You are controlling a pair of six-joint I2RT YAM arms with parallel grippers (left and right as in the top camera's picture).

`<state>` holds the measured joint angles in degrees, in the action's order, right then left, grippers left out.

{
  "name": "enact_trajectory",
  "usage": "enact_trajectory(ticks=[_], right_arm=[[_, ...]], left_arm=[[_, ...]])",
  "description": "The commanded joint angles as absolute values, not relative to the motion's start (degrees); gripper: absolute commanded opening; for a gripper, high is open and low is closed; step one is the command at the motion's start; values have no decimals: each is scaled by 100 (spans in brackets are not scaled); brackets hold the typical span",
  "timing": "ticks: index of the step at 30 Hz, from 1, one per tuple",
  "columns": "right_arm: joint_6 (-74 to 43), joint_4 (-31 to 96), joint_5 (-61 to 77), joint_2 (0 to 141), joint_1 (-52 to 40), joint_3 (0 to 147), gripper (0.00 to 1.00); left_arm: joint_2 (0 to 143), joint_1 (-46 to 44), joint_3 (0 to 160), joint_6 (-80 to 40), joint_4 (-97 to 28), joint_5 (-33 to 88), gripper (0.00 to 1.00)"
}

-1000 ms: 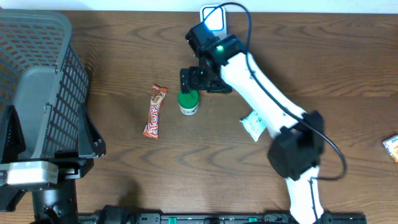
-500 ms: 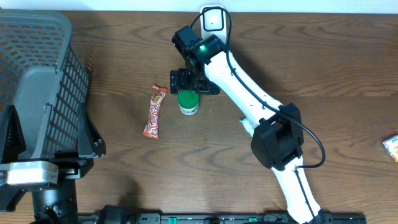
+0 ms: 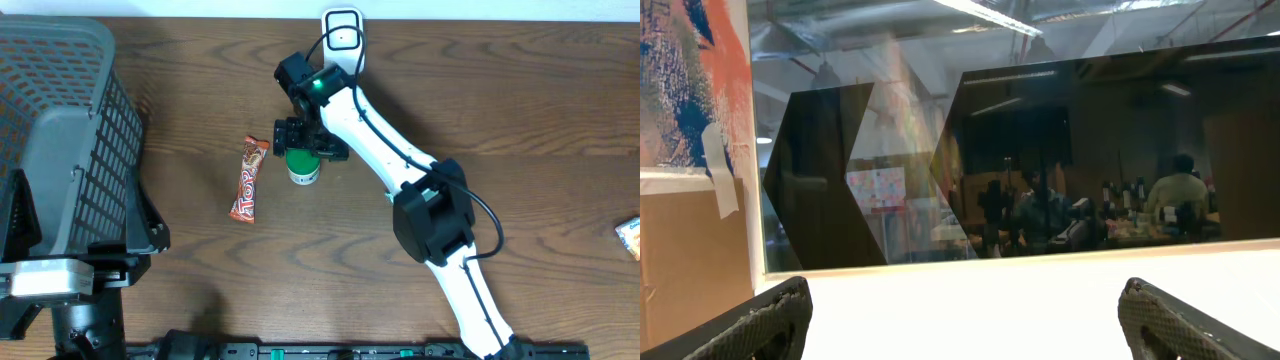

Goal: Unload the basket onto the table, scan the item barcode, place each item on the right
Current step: 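Reach the right gripper over the green-lidded jar and grasp it, then lift the jar with the right gripper and tilt it near the bar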

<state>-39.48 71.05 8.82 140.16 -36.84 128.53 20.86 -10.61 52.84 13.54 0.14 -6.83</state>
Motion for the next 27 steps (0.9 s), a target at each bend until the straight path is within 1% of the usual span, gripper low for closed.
enact_trajectory(ticks=[1, 11, 18, 21, 27], right_arm=[[-4305, 7026, 786, 14062, -3717, 12960, 99], [-5085, 6980, 738, 14247, -3892, 12960, 99], [-5273, 6971, 733, 14435, -4007, 12960, 98], [-5275, 7122, 617, 14444, -3988, 12960, 95], [-5295, 7413, 537, 14444, -3957, 12960, 83]], left_arm=[[2029, -1068, 5304, 1393, 19, -757, 98], [2029, -1068, 5304, 1393, 16, -757, 98], [2029, -1068, 5304, 1393, 19, -757, 98], [2023, -1068, 5306, 1393, 19, -760, 98], [1929, -1068, 5304, 1393, -25, -757, 98]])
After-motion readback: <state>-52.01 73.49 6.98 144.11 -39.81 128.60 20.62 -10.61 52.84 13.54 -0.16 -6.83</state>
